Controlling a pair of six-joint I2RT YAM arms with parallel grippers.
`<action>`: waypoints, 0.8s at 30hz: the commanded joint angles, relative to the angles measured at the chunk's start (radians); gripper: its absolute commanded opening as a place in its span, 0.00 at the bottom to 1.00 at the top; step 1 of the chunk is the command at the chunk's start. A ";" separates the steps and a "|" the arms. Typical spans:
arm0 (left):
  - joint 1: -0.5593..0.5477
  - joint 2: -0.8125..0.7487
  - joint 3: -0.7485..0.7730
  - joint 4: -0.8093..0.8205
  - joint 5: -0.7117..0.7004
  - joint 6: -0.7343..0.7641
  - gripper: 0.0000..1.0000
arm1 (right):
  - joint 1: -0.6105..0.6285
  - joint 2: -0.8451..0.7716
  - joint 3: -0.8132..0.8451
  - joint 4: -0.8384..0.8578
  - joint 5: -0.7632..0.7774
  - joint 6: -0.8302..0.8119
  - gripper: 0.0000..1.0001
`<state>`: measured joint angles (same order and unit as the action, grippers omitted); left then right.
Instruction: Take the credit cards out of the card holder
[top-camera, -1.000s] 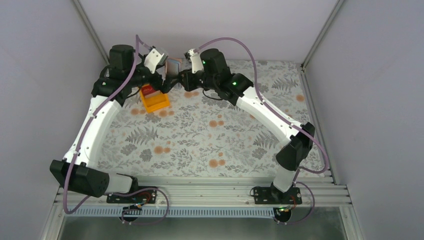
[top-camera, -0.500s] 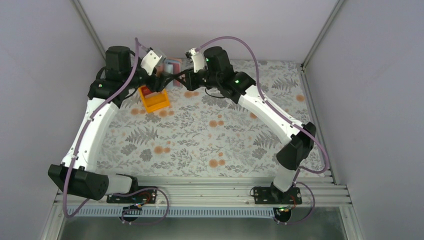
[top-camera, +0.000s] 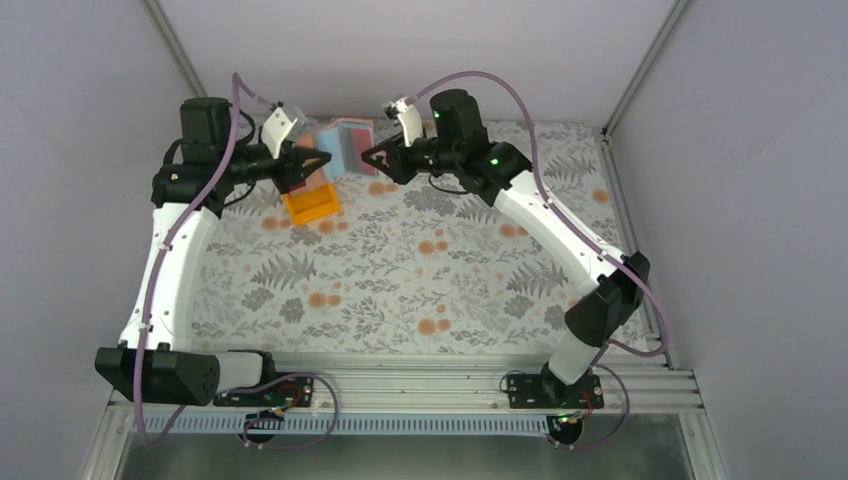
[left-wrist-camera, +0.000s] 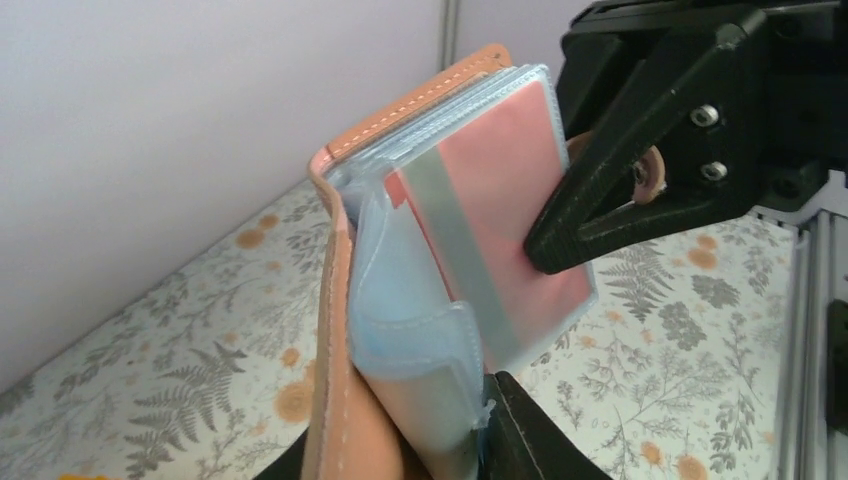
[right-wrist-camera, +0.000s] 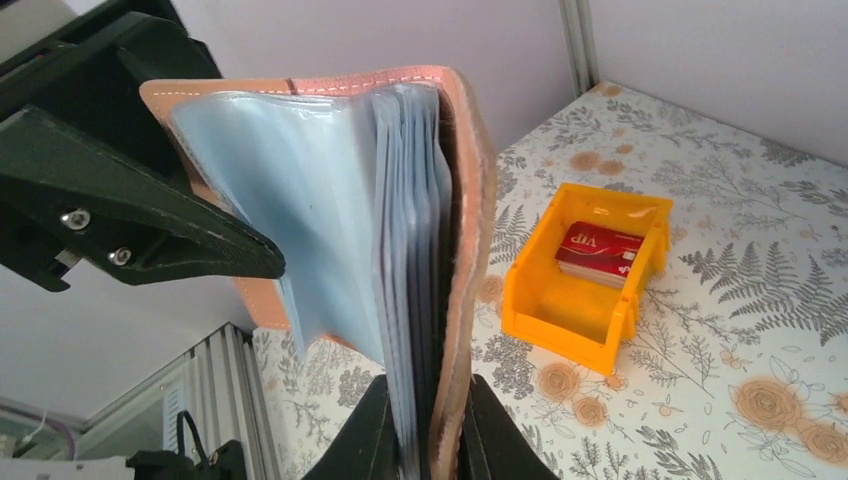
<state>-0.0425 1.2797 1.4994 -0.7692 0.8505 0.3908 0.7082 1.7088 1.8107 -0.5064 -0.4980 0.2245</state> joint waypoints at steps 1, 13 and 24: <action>0.009 -0.022 -0.004 -0.036 0.089 0.043 0.20 | -0.004 -0.084 0.000 0.011 -0.098 -0.081 0.04; 0.013 -0.025 0.012 -0.116 0.225 0.114 0.02 | -0.009 -0.123 -0.063 0.021 -0.128 -0.164 0.43; 0.013 -0.029 0.042 -0.206 0.274 0.224 0.02 | -0.042 -0.144 -0.157 0.079 -0.249 -0.231 0.62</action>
<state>-0.0345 1.2579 1.5017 -0.9394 1.0607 0.5396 0.6884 1.6070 1.7016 -0.4744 -0.6395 0.0422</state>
